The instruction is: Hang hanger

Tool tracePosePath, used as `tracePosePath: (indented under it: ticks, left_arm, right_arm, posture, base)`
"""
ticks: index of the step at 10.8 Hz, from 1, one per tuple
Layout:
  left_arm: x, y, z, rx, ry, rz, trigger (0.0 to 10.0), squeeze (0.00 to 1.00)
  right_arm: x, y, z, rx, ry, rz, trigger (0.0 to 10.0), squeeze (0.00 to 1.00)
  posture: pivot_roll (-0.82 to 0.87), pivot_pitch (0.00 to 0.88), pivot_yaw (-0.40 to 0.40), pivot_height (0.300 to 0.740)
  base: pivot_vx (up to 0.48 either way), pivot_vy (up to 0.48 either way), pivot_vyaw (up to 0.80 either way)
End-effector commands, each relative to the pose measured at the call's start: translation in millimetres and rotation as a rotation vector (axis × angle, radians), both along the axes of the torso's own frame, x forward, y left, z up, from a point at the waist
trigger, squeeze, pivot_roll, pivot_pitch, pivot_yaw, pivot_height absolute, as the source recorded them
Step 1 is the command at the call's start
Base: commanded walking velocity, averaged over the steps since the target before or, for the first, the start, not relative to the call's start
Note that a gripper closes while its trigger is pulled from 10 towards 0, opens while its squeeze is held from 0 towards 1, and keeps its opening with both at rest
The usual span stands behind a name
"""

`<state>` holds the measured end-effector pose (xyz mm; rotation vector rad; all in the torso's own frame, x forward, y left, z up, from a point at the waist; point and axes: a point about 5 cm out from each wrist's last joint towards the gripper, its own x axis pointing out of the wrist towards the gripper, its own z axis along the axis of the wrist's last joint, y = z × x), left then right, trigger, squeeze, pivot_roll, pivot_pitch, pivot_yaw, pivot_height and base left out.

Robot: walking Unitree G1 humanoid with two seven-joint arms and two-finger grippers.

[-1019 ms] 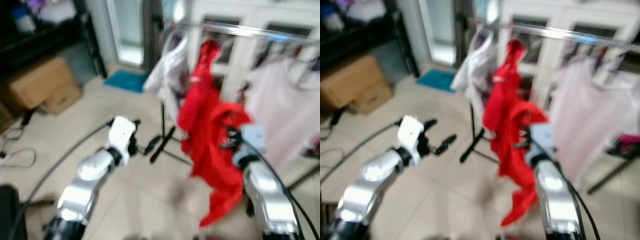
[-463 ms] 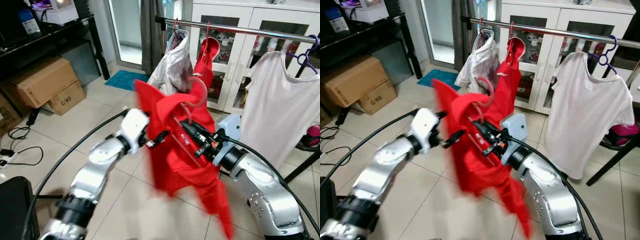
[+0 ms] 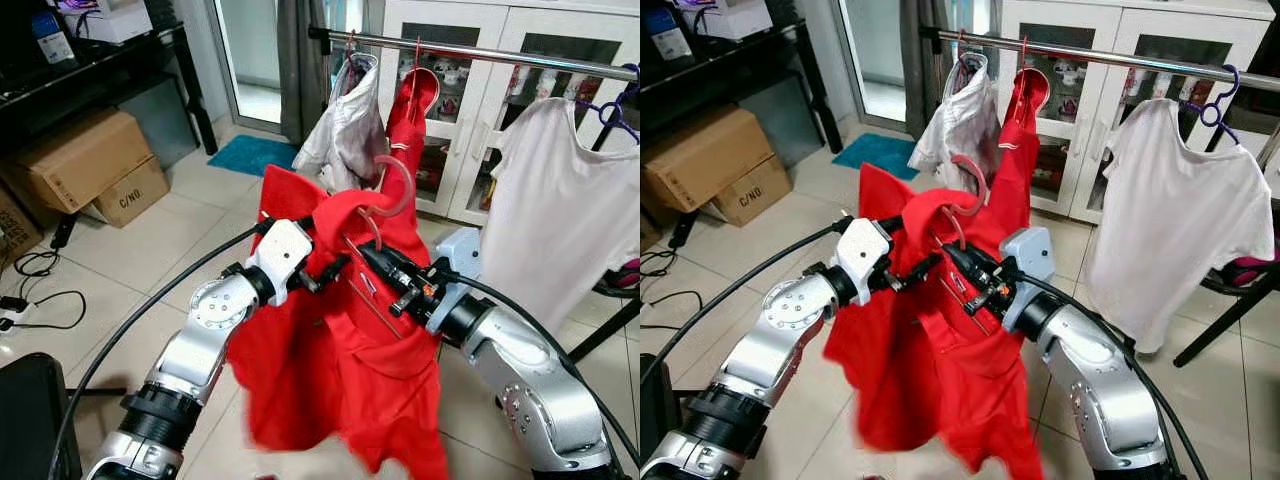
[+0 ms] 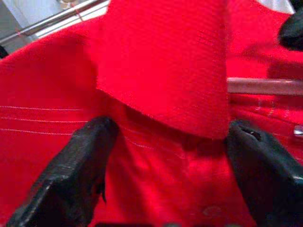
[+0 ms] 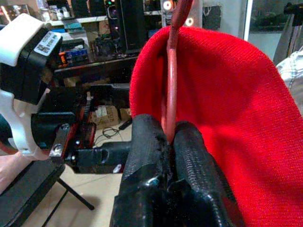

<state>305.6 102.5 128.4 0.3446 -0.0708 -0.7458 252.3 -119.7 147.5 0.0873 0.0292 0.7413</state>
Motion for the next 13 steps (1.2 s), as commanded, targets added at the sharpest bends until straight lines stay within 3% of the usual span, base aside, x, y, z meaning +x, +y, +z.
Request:
tracePosePath:
  ticks: [1,12,13]
  left_arm:
    - [6.0,8.2,4.4,0.005,-0.028,0.05,0.0,0.0]
    - [7.9,10.6,5.7,-0.001,-0.044,0.075,0.0,0.0]
    - [8.6,8.4,9.3,-0.198,-0.001,0.125,0.0,0.0]
  right_arm:
    - [1.9,2.2,10.3,0.022,-0.034,0.01,0.0,0.0]
    - [2.0,2.9,9.9,0.022,-0.031,0.014,0.0,0.0]
    - [3.1,3.4,9.8,0.029,-0.029,0.007,0.0,0.0]
  posture:
    - [-0.11,0.0,0.082,0.74]
    - [-0.11,0.0,0.081,0.74]
    - [-0.11,0.0,0.099,0.74]
  base:
    - [0.0,0.0,0.0]
    - [0.0,0.0,0.0]
    - [0.0,0.0,0.0]
